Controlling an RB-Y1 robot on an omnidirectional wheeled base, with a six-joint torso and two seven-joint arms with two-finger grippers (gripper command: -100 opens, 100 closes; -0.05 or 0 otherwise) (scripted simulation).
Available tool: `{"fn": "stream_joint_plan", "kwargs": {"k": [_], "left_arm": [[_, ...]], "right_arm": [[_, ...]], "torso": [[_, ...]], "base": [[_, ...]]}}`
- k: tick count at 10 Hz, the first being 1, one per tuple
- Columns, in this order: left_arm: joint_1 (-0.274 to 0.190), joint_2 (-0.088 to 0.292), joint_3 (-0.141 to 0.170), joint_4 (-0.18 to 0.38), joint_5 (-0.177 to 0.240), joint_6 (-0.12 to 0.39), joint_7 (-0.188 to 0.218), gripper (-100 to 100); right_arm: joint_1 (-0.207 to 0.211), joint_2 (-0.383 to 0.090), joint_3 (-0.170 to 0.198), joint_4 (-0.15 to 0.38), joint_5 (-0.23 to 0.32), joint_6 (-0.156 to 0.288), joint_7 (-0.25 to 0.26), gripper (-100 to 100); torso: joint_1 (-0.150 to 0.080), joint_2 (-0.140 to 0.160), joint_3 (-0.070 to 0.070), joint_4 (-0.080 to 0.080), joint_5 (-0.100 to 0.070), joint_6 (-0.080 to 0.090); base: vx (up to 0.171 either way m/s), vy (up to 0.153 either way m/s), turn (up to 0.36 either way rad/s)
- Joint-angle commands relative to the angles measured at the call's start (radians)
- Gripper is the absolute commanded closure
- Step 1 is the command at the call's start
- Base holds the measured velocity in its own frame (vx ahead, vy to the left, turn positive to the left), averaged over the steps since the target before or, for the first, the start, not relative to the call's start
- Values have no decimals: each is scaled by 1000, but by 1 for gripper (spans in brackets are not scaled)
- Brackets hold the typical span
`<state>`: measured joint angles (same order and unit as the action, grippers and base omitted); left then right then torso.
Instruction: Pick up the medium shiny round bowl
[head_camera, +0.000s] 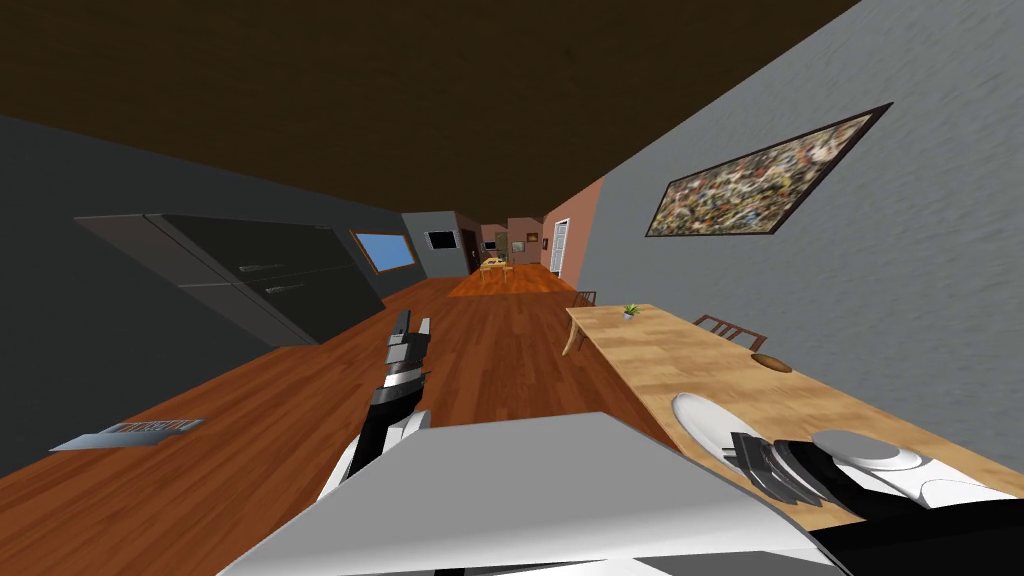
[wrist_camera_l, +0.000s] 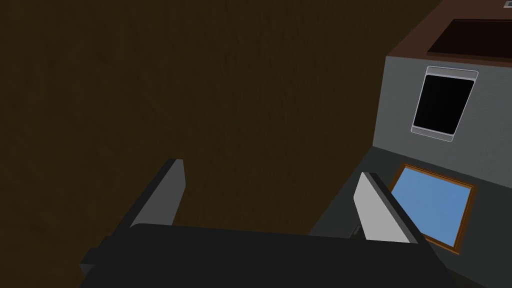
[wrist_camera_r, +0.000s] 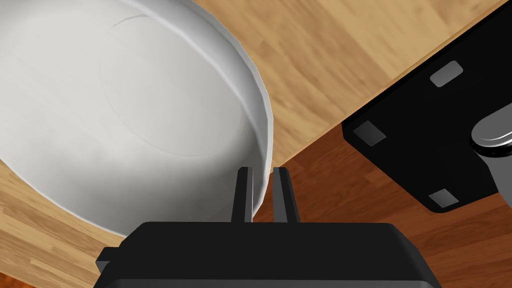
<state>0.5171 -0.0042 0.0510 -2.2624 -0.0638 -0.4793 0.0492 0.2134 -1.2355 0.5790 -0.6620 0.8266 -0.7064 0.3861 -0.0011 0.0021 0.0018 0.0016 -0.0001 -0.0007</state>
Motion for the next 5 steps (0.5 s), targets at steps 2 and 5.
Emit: {"fn": "stream_joint_plan", "kwargs": {"k": [2, 5], "left_arm": [[0, 0, 0, 0, 0, 0, 0, 0], [0, 0, 0, 0, 0, 0, 0, 0]], "right_arm": [[15, -37, -7, -38, -7, -4, -13, 100], [21, -43, -13, -37, -12, -11, -6, 0]], "torso": [[0, 0, 0, 0, 0, 0], [3, 1, 1, 0, 1, 0]], "base": [[-3, 13, -27], [-10, 22, -29]]}}
